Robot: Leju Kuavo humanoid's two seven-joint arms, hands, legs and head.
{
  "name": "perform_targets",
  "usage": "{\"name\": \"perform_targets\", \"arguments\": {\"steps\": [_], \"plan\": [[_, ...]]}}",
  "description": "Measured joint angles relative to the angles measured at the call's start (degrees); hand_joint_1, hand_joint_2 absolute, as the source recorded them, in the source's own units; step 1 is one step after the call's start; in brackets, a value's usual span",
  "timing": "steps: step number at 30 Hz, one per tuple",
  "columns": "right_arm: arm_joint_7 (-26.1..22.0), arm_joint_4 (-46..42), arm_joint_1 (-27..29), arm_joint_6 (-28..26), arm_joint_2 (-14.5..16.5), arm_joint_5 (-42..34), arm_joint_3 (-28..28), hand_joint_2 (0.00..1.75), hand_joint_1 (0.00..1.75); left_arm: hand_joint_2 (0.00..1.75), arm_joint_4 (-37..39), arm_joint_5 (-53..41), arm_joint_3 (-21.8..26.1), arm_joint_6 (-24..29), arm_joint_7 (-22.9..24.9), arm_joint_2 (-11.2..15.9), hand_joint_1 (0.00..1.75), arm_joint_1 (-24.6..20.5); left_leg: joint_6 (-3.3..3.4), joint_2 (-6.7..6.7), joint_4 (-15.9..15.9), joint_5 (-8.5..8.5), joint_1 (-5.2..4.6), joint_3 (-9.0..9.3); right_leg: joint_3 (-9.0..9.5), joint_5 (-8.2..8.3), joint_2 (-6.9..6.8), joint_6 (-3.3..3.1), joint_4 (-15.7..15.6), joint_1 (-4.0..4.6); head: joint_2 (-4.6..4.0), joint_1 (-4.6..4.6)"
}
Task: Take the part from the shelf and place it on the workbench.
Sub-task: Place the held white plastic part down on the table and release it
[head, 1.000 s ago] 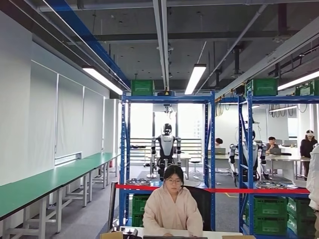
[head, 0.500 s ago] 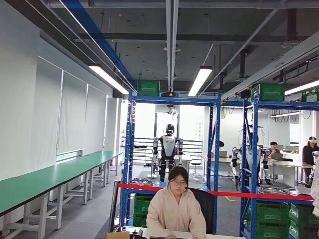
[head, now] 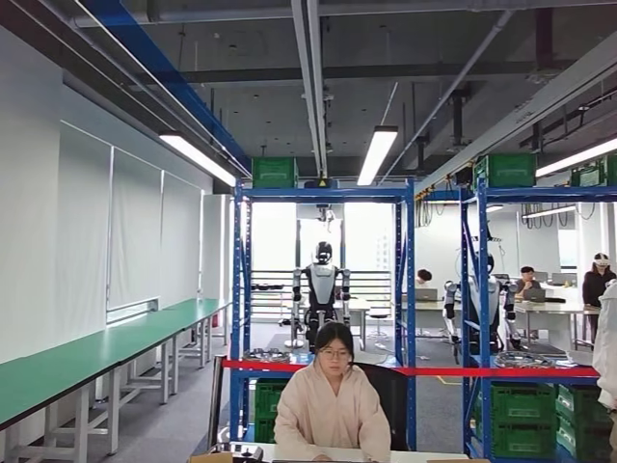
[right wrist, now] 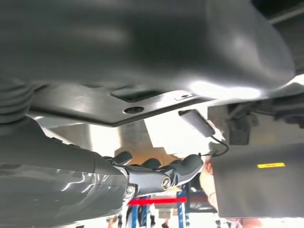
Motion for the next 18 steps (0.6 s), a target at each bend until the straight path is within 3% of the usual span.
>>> {"name": "perform_targets", "arguments": {"steps": [1, 2, 4, 5, 7, 9, 11, 14, 15, 16, 18], "plan": [[-0.6, -1.0, 0.1, 1.1, -1.3, -2.4, 0.0, 0.0, 0.0, 0.0, 0.0, 0.0, 0.0, -0.1, -0.1, 0.0, 0.0, 0.1, 0.11, 0.0, -0.4, 0.88, -0.02, 0.16, 0.03, -0.07, -0.01, 0.01, 0.1, 0.05, -0.01, 0.0], [-1.3, -2.2, 0.1, 2.5, -2.7, -5.1, 0.0, 0.0, 0.0, 0.0, 0.0, 0.0, 0.0, -0.3, -0.1, 0.1, 0.0, 0.2, 0.3, 0.0, -3.0, 2.66, -0.03, 1.35, 0.09, -0.17, -0.01, 0.08, 0.2, 0.08, -0.01, 0.0], [-2.7, -4.5, 0.1, 5.4, -5.6, -11.0, -0.5, 0.0, 0.0, 0.0, 0.0, 0.0, 0.0, -0.6, -0.3, 0.2, 0.0, 0.2, 0.75, 0.0, -10.8, 6.39, -0.07, 4.99, 0.13, -0.55, 0.04, 0.46, 0.6, 0.23, -0.01, 0.0], [-3.7, -5.7, 0.4, 6.9, -6.9, -14.6, -1.1, 0.0, 0.0, 0.0, 0.0, 0.1, 0.0, -0.8, -0.4, 0.3, 0.0, 0.2, 0.93, -0.01, -13.5, 7.27, -0.11, 6.27, 0.08, -0.7, 0.08, 0.71, 0.8, 0.34, -0.01, -0.01], [-6.1, -8.0, 1.9, 9.8, -8.7, -22.3, -3.1, 0.0, 0.0, 0.0, 0.0, 0.1, 0.0, -0.9, -0.5, 0.3, 0.0, 0.2, 1.16, -0.04, -15.2, 7.29, -0.26, 7.11, 0.02, -0.79, 0.13, 1.2, 0.9, 0.51, -0.01, -0.02], [-9.3, -11.0, 5.3, 13.0, -8.6, -30.1, -6.8, 0.0, 0.0, 0.0, 0.0, 0.1, 0.1, -1.0, -0.7, 0.4, 0.0, 0.2, 1.56, -0.06, -15.5, 7.37, -0.08, 7.26, 0.22, -0.96, 0.13, 1.66, 0.8, 0.46, -0.01, -0.03], [-12.7, -15.1, 10.0, 15.8, -6.1, -36.2, -11.3, 0.0, 0.0, 0.0, 0.0, 0.3, 0.1, -1.1, -0.9, 0.4, 0.0, 0.1, 2.08, -0.06, -15.9, 7.57, 0.25, 7.52, -0.7, -2.92, 0.13, 2.2, 3.3, 0.36, -0.01, -0.03], [-15.5, -22.9, 18.0, 17.3, 0.0, -40.2, -16.0, 0.0, 0.0, 0.0, 0.0, 0.7, 0.3, -0.9, -0.9, 0.2, 0.0, 0.0, 2.36, -0.06, -16.0, 7.58, 0.31, 7.6, -5.44, -8.08, 0.12, 2.72, 14.0, 0.04, -0.01, -0.03], [-16.0, -26.0, 20.6, 17.6, 2.3, -40.9, -16.9, 0.0, 0.0, 0.0, 0.0, 0.8, 0.3, -0.7, -0.9, 0.1, 0.0, 0.1, 2.36, -0.06, -16.0, 7.55, 0.31, 7.62, -6.53, -8.65, 0.11, 2.79, 16.3, -0.04, -0.01, -0.03], [-16.4, -29.0, 22.8, 18.1, 4.6, -41.7, -17.6, 0.0, 0.0, 0.0, 0.0, 1.0, 0.4, -0.6, -0.8, 0.1, 0.0, 0.1, 2.35, -0.07, -15.9, 7.53, 0.31, 7.65, -6.58, -8.11, 0.1, 2.82, 16.5, -0.11, -0.01, -0.03], [-17.0, -35.3, 26.1, 19.6, 8.9, -43.8, -18.8, 0.0, 0.0, 0.0, 0.0, 1.1, 0.5, -0.3, -0.4, -0.1, 0.0, 0.2, 2.24, -0.08, -15.9, 7.5, 0.31, 7.81, -3.55, -4.5, 0.09, 2.69, 10.3, -0.2, -0.01, -0.03]]}}
